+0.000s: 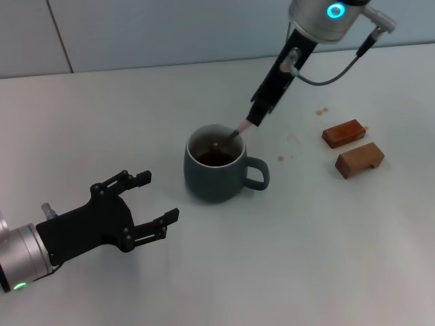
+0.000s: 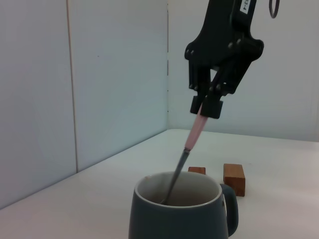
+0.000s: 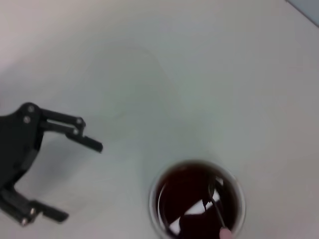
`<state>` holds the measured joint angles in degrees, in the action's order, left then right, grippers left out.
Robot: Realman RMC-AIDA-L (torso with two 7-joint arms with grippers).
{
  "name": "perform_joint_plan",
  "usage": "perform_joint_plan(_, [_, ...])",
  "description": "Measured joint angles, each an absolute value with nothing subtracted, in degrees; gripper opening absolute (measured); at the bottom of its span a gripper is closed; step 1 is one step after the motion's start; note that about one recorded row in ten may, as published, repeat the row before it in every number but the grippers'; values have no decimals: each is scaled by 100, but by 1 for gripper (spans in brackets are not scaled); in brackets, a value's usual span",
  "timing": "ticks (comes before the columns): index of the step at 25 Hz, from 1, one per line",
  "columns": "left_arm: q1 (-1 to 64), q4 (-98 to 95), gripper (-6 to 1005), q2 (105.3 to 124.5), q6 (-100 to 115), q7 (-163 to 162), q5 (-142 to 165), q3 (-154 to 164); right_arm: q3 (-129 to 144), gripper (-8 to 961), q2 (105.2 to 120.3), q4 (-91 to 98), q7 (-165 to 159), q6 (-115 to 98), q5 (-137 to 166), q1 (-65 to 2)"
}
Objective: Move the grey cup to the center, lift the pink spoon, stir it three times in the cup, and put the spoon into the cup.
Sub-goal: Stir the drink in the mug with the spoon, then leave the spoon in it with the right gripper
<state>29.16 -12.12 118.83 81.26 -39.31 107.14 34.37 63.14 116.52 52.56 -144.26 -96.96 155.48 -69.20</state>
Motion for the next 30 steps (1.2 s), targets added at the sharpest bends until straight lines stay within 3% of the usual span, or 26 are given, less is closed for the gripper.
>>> perform_joint_plan(4, [2916, -1212, 855, 11883, 8126, -3931, 10714, 3437, 6297, 115, 11634, 5298, -14452, -10061, 15541, -6954])
perform_joint_plan(12, [2899, -1203, 855, 11882, 8141, -3931, 10714, 3440, 6330, 116, 11815, 4969, -14393, -9743, 15533, -7243])
perform_joint_plan(22, [2907, -1203, 855, 11883, 8174, -3929, 10714, 3459, 6269, 117, 11623, 4769, -14396, -9929, 15775, -7238])
perform_joint_plan(30, [2903, -1195, 854, 11888, 8175, -3928, 10714, 3507, 6313, 118, 11803, 4839, -14336, -9803, 15524, -7309])
